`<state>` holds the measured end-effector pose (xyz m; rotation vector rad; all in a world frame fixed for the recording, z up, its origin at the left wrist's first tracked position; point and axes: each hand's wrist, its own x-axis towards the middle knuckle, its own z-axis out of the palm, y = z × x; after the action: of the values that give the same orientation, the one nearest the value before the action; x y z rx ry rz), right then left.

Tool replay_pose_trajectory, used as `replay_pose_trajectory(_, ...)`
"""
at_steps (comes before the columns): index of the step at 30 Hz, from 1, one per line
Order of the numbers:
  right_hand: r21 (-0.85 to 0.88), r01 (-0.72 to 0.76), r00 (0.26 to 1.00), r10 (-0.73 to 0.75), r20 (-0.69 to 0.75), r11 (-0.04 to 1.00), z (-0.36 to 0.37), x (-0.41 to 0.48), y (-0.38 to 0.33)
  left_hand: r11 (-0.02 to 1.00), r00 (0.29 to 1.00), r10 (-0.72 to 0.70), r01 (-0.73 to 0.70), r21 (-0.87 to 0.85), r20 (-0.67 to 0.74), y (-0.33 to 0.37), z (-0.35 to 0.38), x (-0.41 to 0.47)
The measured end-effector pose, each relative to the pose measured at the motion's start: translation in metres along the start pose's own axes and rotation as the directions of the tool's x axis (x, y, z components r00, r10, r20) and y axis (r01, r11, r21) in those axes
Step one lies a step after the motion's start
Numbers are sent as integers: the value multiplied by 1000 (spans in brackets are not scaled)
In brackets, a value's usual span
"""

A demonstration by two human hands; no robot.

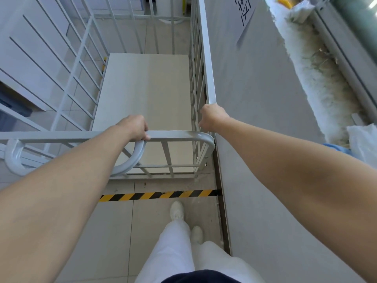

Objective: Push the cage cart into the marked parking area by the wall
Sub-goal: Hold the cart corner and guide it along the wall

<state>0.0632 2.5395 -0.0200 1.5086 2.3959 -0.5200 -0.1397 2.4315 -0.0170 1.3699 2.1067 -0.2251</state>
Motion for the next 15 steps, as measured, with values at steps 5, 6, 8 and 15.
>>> replay_pose_trajectory(5,-44,53,998,-52,23,998,-9,21,2,995,975,93,-87,-38,201,27,-17,14)
replay_pose_trajectory(6,-63,45,999,-44,18,997,-10,24,2,990,966,135,-127,-54,219,33,-15,17)
replay_pose_trajectory(8,-80,25,1000,-24,17,996,-11,29,3,984,952,172,-176,-10,253,43,-13,21)
replay_pose_trajectory(15,-44,-141,988,143,57,989,-9,30,7,974,908,158,-208,90,388,51,-22,39)
